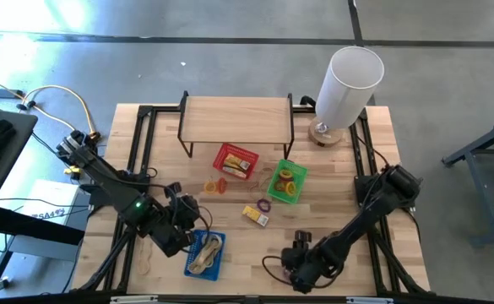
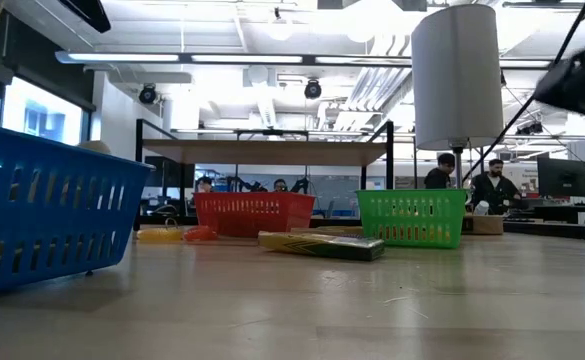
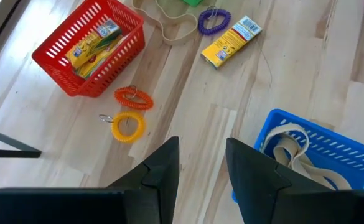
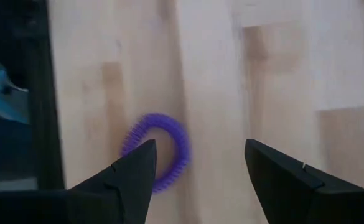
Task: Pick & Place Office Desk Supplies
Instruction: Put the violet spring keychain into the green bin
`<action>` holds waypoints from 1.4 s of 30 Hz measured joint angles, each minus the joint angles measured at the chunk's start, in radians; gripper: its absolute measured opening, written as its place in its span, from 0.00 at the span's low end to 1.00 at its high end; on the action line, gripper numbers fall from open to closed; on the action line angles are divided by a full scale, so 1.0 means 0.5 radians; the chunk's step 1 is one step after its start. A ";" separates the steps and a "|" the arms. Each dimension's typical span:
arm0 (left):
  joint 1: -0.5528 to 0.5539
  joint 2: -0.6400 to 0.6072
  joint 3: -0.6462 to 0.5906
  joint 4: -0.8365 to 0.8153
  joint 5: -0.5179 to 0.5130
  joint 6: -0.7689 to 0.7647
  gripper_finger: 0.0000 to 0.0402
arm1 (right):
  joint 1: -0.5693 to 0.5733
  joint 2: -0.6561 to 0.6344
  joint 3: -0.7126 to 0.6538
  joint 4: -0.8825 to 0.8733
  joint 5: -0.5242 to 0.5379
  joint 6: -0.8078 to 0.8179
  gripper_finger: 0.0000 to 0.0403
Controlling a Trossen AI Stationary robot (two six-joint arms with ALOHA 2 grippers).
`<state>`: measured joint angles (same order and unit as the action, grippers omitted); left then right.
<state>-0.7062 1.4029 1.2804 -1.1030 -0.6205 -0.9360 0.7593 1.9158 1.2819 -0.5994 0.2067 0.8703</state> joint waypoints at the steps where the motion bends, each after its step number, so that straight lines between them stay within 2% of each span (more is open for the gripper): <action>1: -0.005 0.000 0.000 0.000 0.000 -0.007 0.31 | 0.003 0.024 0.000 0.022 -0.005 0.000 0.58; 11: -0.100 0.000 -0.002 0.001 -0.002 -0.096 0.31 | 0.014 0.185 0.009 0.027 -0.027 0.101 0.58; 17: -0.127 0.000 -0.002 0.000 -0.083 -0.096 0.31 | 0.013 0.242 0.012 0.003 -0.022 0.102 0.56; 23: -0.095 0.005 -0.002 0.009 -0.228 -0.146 0.31 | -0.002 0.249 0.009 -0.022 -0.021 0.103 0.41; 28: -0.055 0.006 -0.002 0.009 -0.192 -0.089 0.31 | 0.000 0.256 0.006 -0.009 0.124 0.107 0.18; 31: -0.008 0.006 -0.002 0.010 -0.184 0.060 0.31 | -0.001 0.256 0.005 0.028 0.101 0.107 0.04; 35: 0.084 0.006 -0.002 0.009 -0.117 0.149 0.31 | -0.010 0.225 0.005 0.035 0.101 0.200 0.02; 42: 0.122 0.006 -0.002 0.016 -0.017 0.087 0.31 | -0.030 0.108 -0.010 -0.088 0.093 0.222 0.01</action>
<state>-0.6450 1.4059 1.2797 -1.0951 -0.6291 -0.8924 0.7445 1.9697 1.2771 -0.6435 0.2531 0.9814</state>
